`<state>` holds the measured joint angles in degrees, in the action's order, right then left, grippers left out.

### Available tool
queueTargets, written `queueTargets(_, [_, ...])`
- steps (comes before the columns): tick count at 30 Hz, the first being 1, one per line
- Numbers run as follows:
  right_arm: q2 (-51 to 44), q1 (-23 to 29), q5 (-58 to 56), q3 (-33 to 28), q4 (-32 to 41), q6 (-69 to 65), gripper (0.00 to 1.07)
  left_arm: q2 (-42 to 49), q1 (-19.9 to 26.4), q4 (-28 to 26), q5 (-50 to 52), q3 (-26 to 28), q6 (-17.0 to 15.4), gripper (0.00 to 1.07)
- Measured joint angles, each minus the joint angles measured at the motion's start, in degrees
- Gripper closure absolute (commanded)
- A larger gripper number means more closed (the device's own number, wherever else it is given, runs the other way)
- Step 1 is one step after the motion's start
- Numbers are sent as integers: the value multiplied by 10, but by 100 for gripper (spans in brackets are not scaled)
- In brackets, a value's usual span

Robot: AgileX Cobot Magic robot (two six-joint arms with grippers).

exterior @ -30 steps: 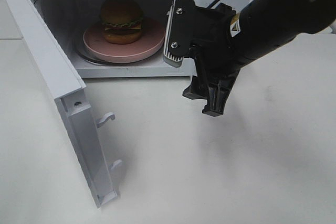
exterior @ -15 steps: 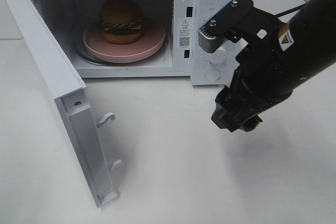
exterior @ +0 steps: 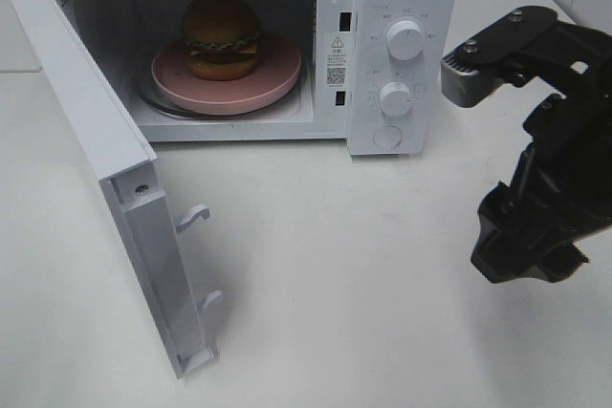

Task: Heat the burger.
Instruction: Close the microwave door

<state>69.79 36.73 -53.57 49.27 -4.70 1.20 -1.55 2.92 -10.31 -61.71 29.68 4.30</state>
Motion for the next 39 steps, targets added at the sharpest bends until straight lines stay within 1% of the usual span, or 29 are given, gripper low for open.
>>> queueTargets(1, [-23,0,-7,-11,-1,-1,31,0,0,0,0,0,0,9])
queueTargets(2, [-23,0,-7,-11,-1,-1,31,0,0,0,0,0,0,9])
queueTargets(3, [-48,0,-10,-26,-1,-2,31,0,0,0,0,0,0,9])
queueTargets(5, [-59,0,-11,-34,-1,-6,31,0,0,0,0,0,0,9])
queueTargets(6, [-87,-6,-12,-57,-1,-12,31,0,0,0,0,0,0,9])
queueTargets(8, [-97,-13,-12,-65,-1,-12,31,0,0,0,0,0,0,9])
queueTargets(9, [-125,-33,-14,-83,-1,-12,31,0,0,0,0,0,0,9])
queueTargets(10, [-125,-33,-14,-83,-1,-12,31,0,0,0,0,0,0,9])
queueTargets(11, [-155,-57,-20,-99,-1,-15,31,0,0,0,0,0,0,9])
queueTargets(13, [-168,-67,-23,-104,-1,-18,31,0,0,0,0,0,0,9])
queueTargets(14, [-198,-87,-29,-116,-1,-28,31,0,0,0,0,0,0,9])
queueTargets(15, [-198,-87,-29,-116,-1,-28,31,0,0,0,0,0,0,9])
queueTargets(17, [-249,-111,-42,-129,-1,-38,31,0,0,0,0,0,0,9])
queueTargets(18, [-249,-111,-42,-129,-1,-38,31,0,0,0,0,0,0,9])
queueTargets(20, [-297,-136,-54,-142,-1,-42,31,0,0,0,0,0,0,9])
queueTargets(21, [-297,-136,-54,-142,-1,-42,31,0,0,0,0,0,0,9])
queueTargets(23, [-344,-163,-55,-162,-1,-42,31,0,0,0,0,0,0,9])
queueTargets(24, [-344,-163,-55,-162,-1,-42,31,0,0,0,0,0,0,9])
queueTargets(26, [-395,-189,-59,-178,-1,-42,31,0,0,0,0,0,0,9])
queueTargets(27, [-395,-189,-59,-178,-1,-42,31,0,0,0,0,0,0,9])
queueTargets(28, [-431,-205,-63,-184,-1,-43,31,0,0,0,0,0,0,9])
queueTargets(29, [-431,-205,-63,-184,-1,-43,31,0,0,0,0,0,0,9])
queueTargets(31, [-481,-227,-63,-190,-1,-44,31,0,0,0,0,0,0,9])
queueTargets(32, [-481,-227,-63,-190,-1,-44,31,0,0,0,0,0,0,9])
queueTargets(34, [-529,-245,-53,-198,-1,-45,31,0,0,0,0,0,0,9])
queueTargets(35, [-529,-245,-53,-198,-1,-45,31,0,0,0,0,0,0,9])
queueTargets(36, [-561,-257,-47,-202,-1,-45,31,0,0,0,0,0,0,9])
queueTargets(37, [-561,-257,-47,-202,-1,-45,31,0,0,0,0,0,0,9])
queueTargets(39, [-600,-274,-41,-203,0,-45,31,0,0,0,0,0,0,9])
